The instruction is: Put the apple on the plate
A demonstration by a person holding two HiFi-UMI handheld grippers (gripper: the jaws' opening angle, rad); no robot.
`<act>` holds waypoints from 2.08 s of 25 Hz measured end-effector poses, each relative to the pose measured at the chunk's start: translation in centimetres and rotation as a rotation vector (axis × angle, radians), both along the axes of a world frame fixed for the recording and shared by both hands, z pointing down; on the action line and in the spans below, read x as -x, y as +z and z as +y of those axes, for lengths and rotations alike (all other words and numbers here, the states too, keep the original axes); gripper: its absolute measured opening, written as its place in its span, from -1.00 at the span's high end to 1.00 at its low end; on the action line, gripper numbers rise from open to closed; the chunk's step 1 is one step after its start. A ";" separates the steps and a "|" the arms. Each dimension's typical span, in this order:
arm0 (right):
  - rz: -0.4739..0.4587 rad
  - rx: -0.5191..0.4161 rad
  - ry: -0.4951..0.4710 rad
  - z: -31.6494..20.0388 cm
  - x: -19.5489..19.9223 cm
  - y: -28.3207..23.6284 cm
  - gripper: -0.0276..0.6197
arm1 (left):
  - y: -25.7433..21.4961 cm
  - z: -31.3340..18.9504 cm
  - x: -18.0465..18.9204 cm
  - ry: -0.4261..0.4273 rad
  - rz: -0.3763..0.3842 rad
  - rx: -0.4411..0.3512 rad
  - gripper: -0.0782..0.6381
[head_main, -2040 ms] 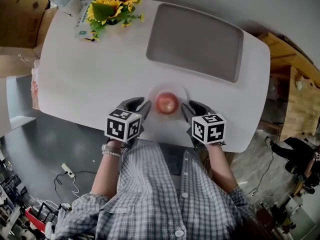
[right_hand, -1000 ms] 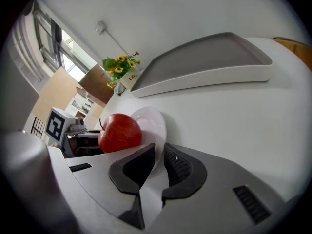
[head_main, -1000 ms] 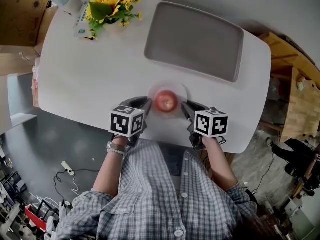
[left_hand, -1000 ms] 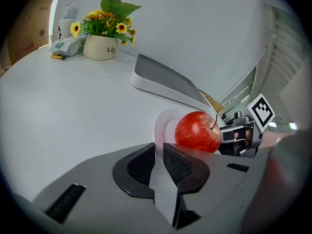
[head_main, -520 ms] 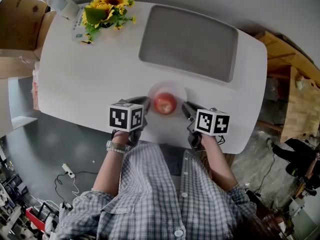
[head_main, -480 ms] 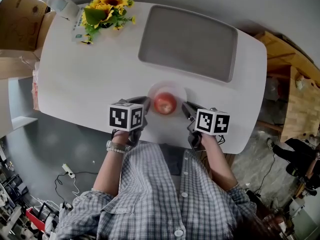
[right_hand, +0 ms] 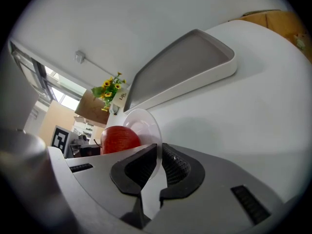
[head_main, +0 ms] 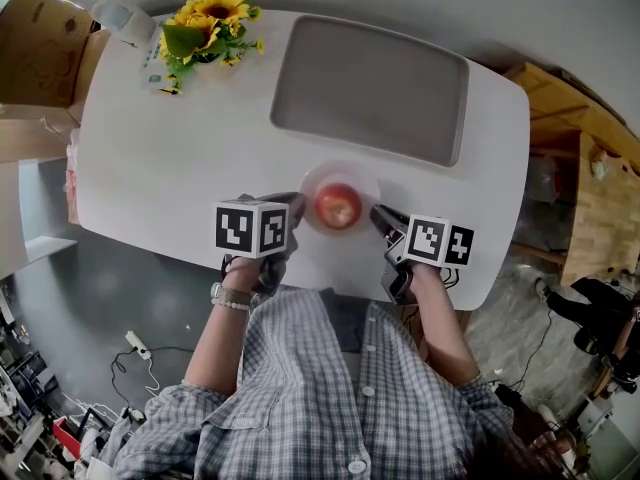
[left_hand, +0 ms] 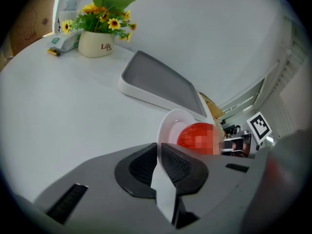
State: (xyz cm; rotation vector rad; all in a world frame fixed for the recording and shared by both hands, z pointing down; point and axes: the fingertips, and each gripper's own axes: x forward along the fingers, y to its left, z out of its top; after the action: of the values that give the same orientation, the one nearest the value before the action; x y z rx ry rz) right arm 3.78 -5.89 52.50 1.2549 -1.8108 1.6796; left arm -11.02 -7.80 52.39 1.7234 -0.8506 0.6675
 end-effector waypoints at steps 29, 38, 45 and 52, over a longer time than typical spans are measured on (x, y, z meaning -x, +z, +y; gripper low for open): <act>-0.094 -0.081 0.055 -9.1 -3.8 -5.7 0.79 | -5.4 -9.7 -4.0 0.012 0.059 -0.090 0.69; -0.090 -0.119 0.047 -13.3 -4.6 -6.1 0.79 | -5.2 -13.6 -4.8 0.020 0.065 -0.109 0.69; -0.080 -0.125 0.051 -15.8 -5.4 -5.5 0.79 | -4.2 -15.9 -5.5 -0.005 0.079 -0.096 0.69; -0.003 -0.133 0.009 -17.6 -5.7 -4.0 0.79 | -2.6 -17.8 -5.8 0.002 0.056 -0.097 0.69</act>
State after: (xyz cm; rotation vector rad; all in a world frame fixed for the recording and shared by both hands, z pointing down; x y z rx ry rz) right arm 9.47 -23.47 48.54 1.3168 -1.9490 1.5895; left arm -5.18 -25.59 49.78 1.8217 -0.8551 0.5845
